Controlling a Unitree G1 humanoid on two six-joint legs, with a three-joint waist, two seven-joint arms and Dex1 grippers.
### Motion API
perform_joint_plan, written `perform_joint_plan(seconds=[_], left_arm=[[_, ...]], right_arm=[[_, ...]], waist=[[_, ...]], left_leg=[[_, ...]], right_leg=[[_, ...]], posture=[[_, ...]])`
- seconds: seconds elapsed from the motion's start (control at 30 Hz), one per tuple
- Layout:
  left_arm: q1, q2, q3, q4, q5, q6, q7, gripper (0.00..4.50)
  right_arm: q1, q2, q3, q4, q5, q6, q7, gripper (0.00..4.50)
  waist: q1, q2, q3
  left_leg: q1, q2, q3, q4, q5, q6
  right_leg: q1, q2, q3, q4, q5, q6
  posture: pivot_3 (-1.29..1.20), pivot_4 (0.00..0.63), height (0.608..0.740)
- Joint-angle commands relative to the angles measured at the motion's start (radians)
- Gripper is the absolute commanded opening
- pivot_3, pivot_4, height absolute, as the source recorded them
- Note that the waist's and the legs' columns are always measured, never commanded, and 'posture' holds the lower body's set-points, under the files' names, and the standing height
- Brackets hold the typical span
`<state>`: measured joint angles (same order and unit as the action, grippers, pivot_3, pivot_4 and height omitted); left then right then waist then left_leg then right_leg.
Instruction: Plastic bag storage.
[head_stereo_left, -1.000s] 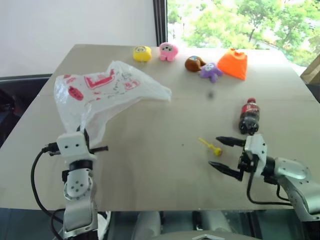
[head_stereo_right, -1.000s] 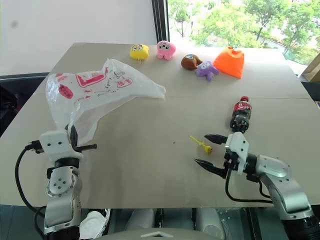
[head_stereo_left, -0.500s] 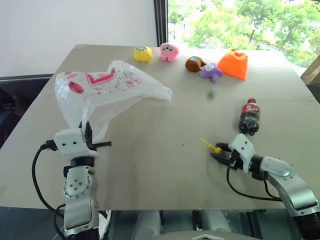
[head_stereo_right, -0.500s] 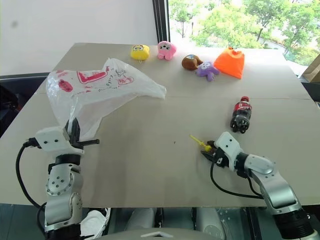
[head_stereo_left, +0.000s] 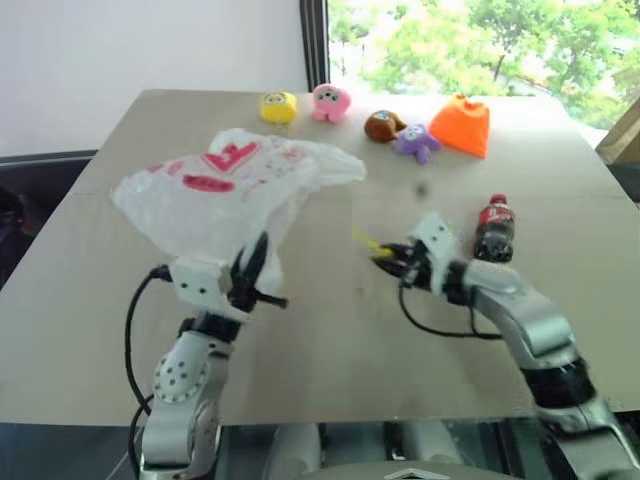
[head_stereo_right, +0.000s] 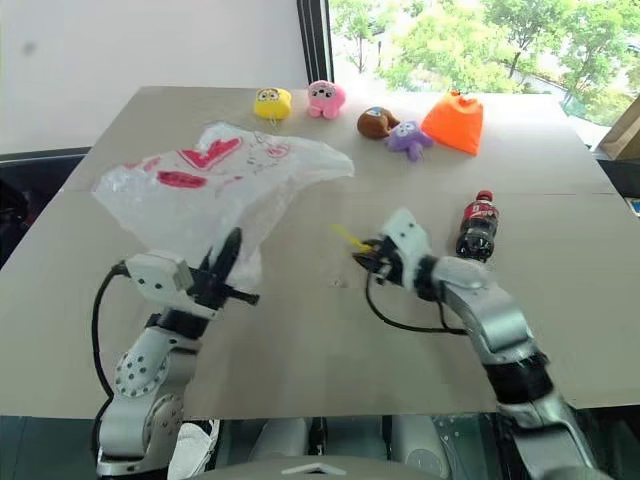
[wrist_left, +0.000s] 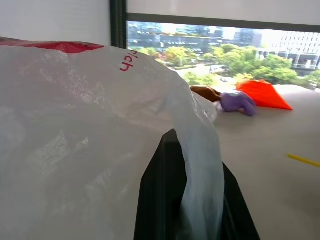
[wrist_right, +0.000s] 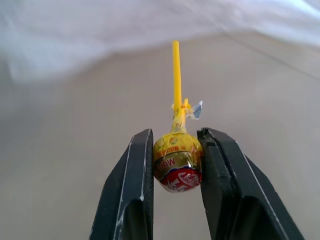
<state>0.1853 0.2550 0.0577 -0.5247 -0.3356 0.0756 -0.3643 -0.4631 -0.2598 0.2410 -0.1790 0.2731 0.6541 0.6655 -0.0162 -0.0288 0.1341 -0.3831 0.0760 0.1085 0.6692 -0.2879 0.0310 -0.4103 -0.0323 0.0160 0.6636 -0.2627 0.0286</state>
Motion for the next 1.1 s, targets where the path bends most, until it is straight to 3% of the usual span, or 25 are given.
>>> perform_joint_plan(seconds=[0.03,0.17,0.33,0.53,0.73,0.9,1.1], left_arm=[[0.02,0.044,-0.053,-0.091,-0.048,0.031,-0.078,0.0],[0.065,0.091,-0.083,-0.138,-0.108,0.071,-0.143,0.0],[0.129,0.135,-0.09,-0.156,-0.149,0.08,-0.204,0.0],[0.115,0.128,-0.034,-0.123,-0.146,0.038,-0.2,0.0],[0.011,0.1,0.063,-0.043,-0.131,0.013,-0.133,0.0],[-0.119,0.109,0.112,0.062,-0.124,0.032,-0.107,0.0],[-0.166,0.116,0.058,0.108,-0.112,0.032,-0.164,0.0]], right_arm=[[-0.093,0.084,0.046,0.128,-0.023,-0.07,-0.008,0.76],[-0.201,0.19,0.034,0.334,-0.05,-0.188,-0.034,0.76],[-0.299,0.33,-0.139,0.562,-0.042,-0.462,-0.227,0.76],[-0.291,0.297,-0.257,0.536,-0.116,-0.761,-0.391,0.76],[-0.191,0.201,-0.261,0.307,-0.137,-0.666,-0.401,0.76],[-0.012,0.199,-0.179,0.01,-0.121,-0.358,-0.432,0.76],[-0.087,0.316,-0.174,0.126,-0.054,-0.189,-0.457,0.76]], waist=[[0.004,0.0,0.0],[0.003,0.001,0.0],[-0.001,0.003,0.002],[0.001,0.006,0.004],[-0.004,0.007,0.004],[-0.004,0.008,0.004],[-0.02,0.009,0.005]], left_leg=[[-0.001,0.0,0.0,0.0,0.0,0.0],[-0.003,-0.001,0.002,0.0,0.002,-0.004],[-0.004,-0.001,0.005,0.0,0.003,-0.004],[-0.006,-0.001,0.006,0.0,0.003,-0.005],[-0.007,-0.001,0.005,0.001,0.003,-0.006],[-0.007,0.001,0.004,0.0,0.004,-0.007],[-0.006,0.0,0.003,0.0,0.004,-0.007]], right_leg=[[-0.001,0.0,0.0,0.0,0.0,0.0],[-0.002,-0.002,0.0,-0.002,0.0,0.0],[-0.003,-0.002,0.0,-0.001,0.0,0.0],[-0.004,-0.002,-0.002,-0.001,0.0,0.0],[-0.005,-0.003,-0.002,-0.001,0.0,0.0],[-0.005,-0.001,-0.003,-0.001,0.0,0.0],[-0.005,-0.001,0.0,0.0,0.0,0.001]], posture=[[0.0,0.15,0.74],[0.0,0.15,0.74],[0.0,0.15,0.74],[0.0,0.15,0.74],[0.0,0.15,0.74],[0.0,0.15,0.74],[0.0,0.15,0.74]])
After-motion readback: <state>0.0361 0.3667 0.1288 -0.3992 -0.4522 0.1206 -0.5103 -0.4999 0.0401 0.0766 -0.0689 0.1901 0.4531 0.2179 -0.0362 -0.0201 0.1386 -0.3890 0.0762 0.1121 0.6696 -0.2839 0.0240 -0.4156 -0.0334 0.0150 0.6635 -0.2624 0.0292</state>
